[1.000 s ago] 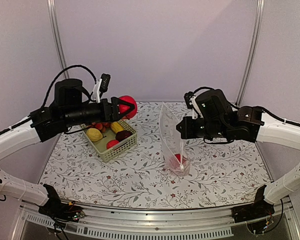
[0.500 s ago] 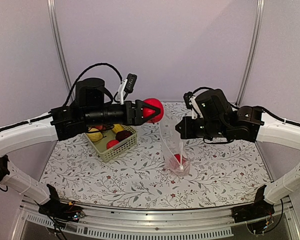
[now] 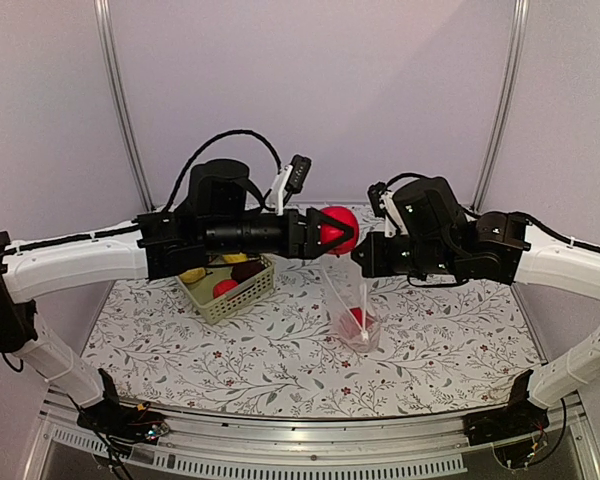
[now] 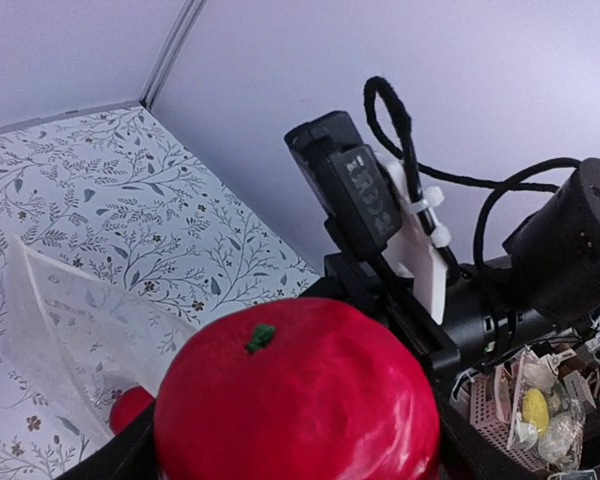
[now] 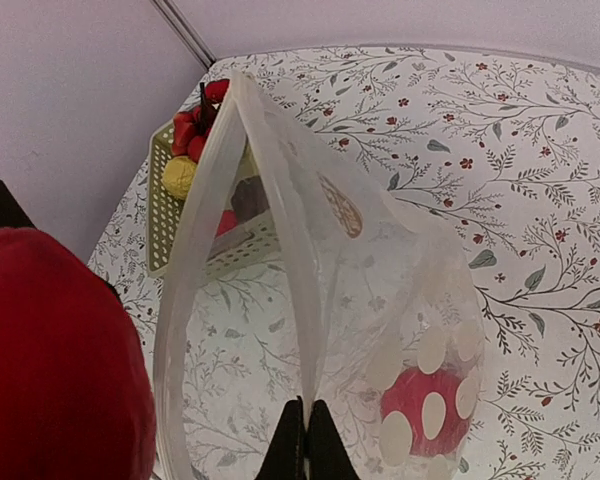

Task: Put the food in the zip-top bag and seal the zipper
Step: Place the fake fruit in the zipper food storage bag.

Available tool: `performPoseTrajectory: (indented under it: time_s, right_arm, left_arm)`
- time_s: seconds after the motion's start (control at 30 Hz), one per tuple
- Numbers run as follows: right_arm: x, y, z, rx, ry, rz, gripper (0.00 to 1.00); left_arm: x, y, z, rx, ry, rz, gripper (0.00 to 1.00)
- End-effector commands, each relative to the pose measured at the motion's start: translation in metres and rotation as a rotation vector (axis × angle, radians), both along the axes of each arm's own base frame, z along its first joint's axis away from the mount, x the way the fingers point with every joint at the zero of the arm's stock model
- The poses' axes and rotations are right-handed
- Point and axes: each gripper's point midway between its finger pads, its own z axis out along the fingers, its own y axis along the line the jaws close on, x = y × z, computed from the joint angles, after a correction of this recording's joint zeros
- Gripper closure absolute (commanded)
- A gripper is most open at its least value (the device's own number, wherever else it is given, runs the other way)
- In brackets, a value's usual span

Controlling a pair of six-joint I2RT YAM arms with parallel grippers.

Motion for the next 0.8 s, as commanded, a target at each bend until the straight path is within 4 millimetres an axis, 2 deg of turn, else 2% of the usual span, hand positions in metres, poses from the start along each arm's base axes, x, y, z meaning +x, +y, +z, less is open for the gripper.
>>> performPoseTrajectory:
  time_s: [0.0, 0.3, 0.67, 0.77]
  right_arm:
    - [-0.003, -0.005, 0.014, 0.031, -0.023, -0.006, 1.00]
    - [-0.005, -0.010, 0.022, 0.039, -0.044, -0.006, 1.00]
    - [-0.004, -0.010, 0.025, 0.039, -0.056, -0.009, 1.00]
    - [-0.003, -0.010, 0.024, 0.036, -0.055, -0.009, 1.00]
  left_arm:
    - [0.001, -0.007, -0.019, 0.074, 0.008, 0.004, 0.34]
    - [0.012, -0.003, -0.057, 0.227, 0.043, 0.060, 0.35]
    - [0.020, 0.006, -0.078, 0.368, 0.065, 0.112, 0.35]
    - [0.020, 0.004, -0.085, 0.406, 0.071, 0.107, 0.31]
